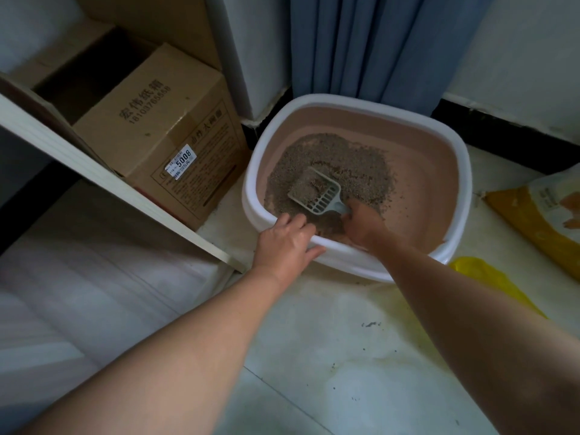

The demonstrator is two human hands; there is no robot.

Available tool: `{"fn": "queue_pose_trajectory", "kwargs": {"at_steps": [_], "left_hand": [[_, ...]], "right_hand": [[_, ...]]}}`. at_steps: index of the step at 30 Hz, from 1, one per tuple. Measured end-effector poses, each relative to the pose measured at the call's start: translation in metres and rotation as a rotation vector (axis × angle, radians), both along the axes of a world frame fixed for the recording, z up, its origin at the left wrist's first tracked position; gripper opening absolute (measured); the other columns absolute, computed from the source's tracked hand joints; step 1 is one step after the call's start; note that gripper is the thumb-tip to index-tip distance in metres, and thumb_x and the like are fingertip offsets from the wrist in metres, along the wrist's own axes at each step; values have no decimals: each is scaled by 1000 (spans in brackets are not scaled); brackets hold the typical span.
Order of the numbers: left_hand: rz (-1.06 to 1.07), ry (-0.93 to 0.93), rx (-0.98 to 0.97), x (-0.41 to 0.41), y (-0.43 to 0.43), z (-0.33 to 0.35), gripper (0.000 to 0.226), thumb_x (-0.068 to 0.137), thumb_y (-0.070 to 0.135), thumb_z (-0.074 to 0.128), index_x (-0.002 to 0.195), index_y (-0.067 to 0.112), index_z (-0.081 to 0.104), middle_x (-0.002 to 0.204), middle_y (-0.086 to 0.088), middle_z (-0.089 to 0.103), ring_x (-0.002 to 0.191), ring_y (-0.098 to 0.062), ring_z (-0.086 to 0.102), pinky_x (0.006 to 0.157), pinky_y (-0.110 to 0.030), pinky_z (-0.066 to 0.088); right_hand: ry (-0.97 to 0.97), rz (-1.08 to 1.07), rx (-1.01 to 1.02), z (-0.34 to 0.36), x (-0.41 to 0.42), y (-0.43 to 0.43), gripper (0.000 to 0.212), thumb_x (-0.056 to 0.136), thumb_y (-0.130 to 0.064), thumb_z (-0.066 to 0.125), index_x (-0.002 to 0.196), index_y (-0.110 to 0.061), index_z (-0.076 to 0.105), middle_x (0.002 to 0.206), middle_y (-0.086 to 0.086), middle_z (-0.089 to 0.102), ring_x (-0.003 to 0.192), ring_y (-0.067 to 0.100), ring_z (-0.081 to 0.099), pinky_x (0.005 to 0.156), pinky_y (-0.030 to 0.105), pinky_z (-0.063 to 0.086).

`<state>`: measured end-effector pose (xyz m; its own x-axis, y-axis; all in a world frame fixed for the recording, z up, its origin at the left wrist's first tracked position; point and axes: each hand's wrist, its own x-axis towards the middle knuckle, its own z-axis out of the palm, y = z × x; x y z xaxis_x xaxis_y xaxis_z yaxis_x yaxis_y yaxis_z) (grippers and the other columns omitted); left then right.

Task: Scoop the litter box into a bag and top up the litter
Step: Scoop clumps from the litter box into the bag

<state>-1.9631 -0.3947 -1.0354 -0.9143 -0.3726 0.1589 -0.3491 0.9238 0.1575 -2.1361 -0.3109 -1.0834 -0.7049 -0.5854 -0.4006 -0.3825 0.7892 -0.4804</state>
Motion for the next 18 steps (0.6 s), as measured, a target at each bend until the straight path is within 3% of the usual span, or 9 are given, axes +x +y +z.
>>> {"fn": "queue_pose_trajectory", "kwargs": {"at_steps": [5,11,18], "left_hand": [[-7,-11,14,0,-1,2,31,73,43,79,80,15,68,83,0,59,79,-24,55,51,-29,40],[-15,-72,38,-2,-1,5,32,76,45,75,85,14,69,88,-2,60,85,-25,54,55,-29,33],[-10,-154,35,-4,2,17,35,85,48,66,93,14,67,95,-3,59,92,-23,52,60,-31,32]], "right_hand": [[21,13,-30,12,-1,22,41,97,-17,50,137,-13,51,119,15,66,106,37,62,86,39,48],[67,26,-47,25,-1,38,27,102,-17,43,126,-9,54,100,14,66,77,25,54,66,31,37],[83,2,-65,38,7,54,30,101,-19,44,128,-11,53,105,15,66,88,31,60,72,32,42]]}}
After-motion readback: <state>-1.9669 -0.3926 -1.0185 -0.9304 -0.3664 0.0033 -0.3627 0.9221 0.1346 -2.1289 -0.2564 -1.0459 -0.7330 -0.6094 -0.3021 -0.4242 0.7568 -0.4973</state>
